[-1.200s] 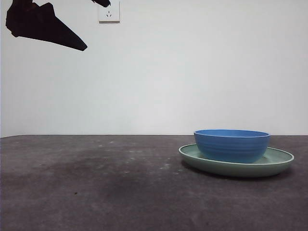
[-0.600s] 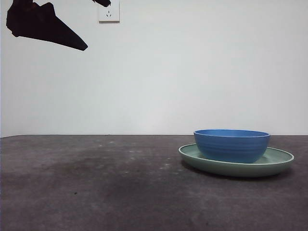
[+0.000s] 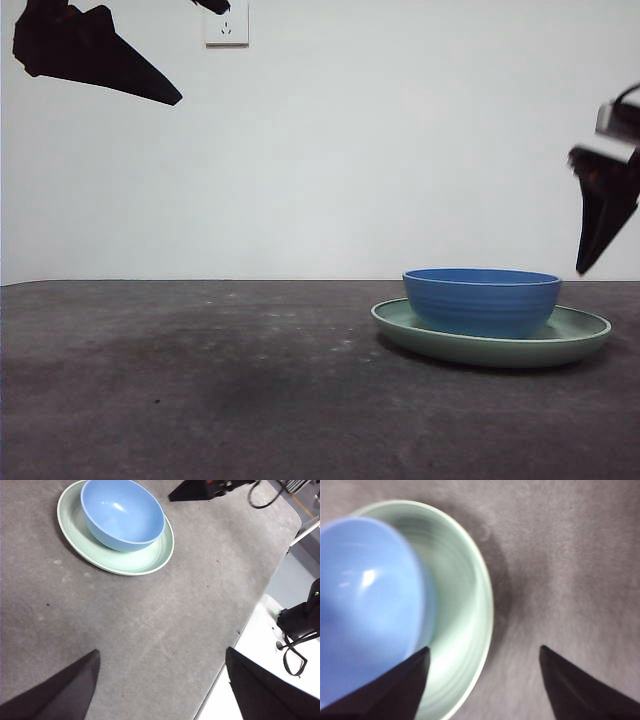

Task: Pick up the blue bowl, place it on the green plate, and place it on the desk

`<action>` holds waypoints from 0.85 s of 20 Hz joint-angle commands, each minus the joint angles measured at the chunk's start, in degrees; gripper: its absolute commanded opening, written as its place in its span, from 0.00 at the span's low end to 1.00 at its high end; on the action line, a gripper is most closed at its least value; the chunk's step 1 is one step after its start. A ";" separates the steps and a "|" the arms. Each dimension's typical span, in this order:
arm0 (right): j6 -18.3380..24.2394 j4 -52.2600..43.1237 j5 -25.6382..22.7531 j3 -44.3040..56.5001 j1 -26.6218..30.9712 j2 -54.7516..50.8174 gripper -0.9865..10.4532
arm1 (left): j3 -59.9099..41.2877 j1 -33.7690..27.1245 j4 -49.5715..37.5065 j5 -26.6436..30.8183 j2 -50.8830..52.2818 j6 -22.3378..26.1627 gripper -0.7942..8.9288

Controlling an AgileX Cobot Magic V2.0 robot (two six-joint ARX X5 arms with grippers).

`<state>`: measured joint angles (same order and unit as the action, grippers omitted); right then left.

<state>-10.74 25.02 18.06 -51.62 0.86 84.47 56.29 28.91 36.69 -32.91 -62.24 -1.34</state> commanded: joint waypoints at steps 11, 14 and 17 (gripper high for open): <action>0.28 -8.57 1.62 -0.90 0.02 11.08 0.27 | 0.63 0.42 -0.31 -0.20 -0.24 0.46 0.50; 0.72 -9.49 1.62 -0.90 0.02 11.10 0.14 | 0.63 0.42 -0.31 -0.20 -0.24 0.48 0.50; 0.70 -9.49 1.57 -0.90 0.04 11.10 0.11 | 0.63 0.42 -0.31 -0.20 -0.24 0.48 0.50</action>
<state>-10.55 15.81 19.75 -51.62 0.84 94.63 56.29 28.91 36.88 -32.91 -62.24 -1.37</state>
